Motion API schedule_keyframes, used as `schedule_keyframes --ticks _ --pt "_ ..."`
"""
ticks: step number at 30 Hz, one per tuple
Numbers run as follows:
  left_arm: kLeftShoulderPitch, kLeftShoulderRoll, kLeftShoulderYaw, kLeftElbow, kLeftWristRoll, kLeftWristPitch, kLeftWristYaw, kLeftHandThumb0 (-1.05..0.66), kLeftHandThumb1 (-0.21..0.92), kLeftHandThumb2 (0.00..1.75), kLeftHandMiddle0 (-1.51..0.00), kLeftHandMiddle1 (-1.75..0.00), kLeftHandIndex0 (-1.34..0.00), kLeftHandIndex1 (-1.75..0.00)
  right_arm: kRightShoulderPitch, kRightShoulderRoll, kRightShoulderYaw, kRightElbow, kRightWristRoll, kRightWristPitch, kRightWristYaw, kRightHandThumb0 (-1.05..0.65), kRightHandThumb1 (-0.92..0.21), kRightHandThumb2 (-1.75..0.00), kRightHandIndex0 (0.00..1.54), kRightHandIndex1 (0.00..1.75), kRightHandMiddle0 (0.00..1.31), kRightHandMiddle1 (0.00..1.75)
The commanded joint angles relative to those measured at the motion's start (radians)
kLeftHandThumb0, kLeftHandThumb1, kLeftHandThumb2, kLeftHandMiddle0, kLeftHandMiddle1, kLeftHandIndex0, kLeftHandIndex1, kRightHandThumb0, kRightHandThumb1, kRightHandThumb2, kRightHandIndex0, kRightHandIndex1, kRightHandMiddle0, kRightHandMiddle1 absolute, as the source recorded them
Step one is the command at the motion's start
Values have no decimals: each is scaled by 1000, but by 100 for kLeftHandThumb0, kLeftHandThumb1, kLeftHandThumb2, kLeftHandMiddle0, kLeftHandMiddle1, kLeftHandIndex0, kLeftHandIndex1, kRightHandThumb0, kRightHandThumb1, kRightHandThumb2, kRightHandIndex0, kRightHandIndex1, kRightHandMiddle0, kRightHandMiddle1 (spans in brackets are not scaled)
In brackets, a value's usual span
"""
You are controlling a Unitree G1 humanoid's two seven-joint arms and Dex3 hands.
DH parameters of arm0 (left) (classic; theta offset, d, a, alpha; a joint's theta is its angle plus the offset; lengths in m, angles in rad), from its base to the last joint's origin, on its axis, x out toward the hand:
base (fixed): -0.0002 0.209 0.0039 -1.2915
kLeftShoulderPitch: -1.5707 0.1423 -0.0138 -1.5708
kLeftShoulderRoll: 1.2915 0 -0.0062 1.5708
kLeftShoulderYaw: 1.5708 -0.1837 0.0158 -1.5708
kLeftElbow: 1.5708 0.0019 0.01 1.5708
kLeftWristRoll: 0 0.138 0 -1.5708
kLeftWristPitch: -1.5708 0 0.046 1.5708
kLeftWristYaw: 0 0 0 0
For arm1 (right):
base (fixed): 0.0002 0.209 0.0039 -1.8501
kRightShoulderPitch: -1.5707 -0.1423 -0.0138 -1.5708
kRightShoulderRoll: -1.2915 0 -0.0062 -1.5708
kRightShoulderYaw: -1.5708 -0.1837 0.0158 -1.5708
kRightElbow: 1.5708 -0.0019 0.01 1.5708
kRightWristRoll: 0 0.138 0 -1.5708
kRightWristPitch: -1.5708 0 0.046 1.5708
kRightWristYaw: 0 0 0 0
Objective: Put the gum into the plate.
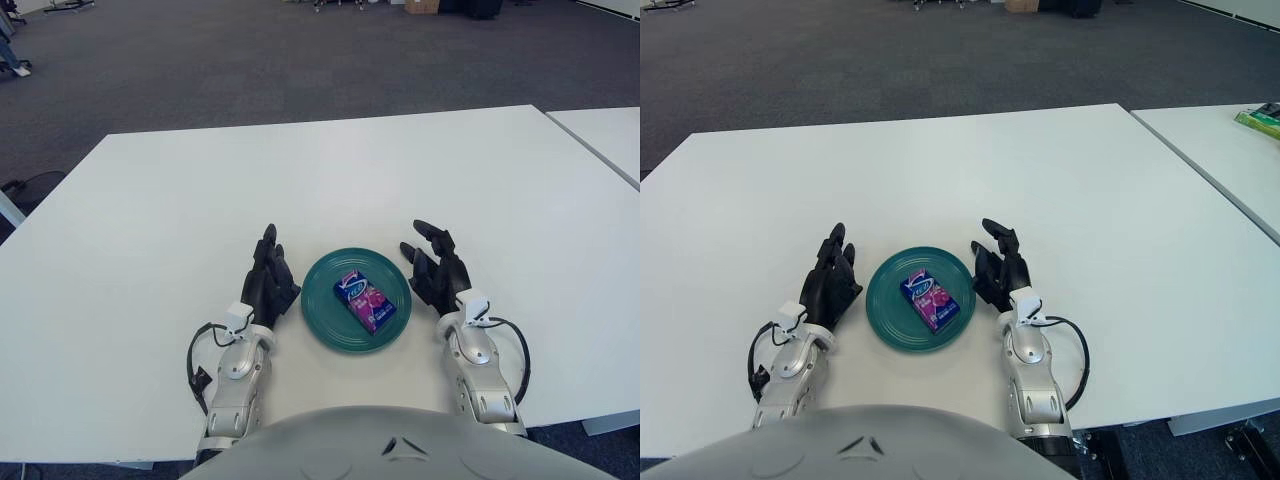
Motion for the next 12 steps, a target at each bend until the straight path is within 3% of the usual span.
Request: schedule_keyframes --ticks 1,4,8,12 --pt "22 -15 -4 44 16 7 18 -90 92 100 -14 -3 -12 -14 28 -6 -2 30 -9 56 -3 -66 -92 -80 60 1 5 73" --pt "24 -15 -7 56 29 -21 27 -90 92 100 -15 -2 -12 -18 30 -9 -2 25 -9 61 -1 -67 -92 -80 59 0 5 72" --pt "27 -22 -7 78 34 -67 38 -91 92 100 -19 -1 -3 -42 35 -16 0 20 -12 64 1 -66 -92 -81 59 0 5 72" --pt "37 -34 -9 89 34 -100 53 -92 92 101 -22 -1 -1 -52 38 -20 1 18 -10 61 2 -65 -92 -82 60 1 5 72"
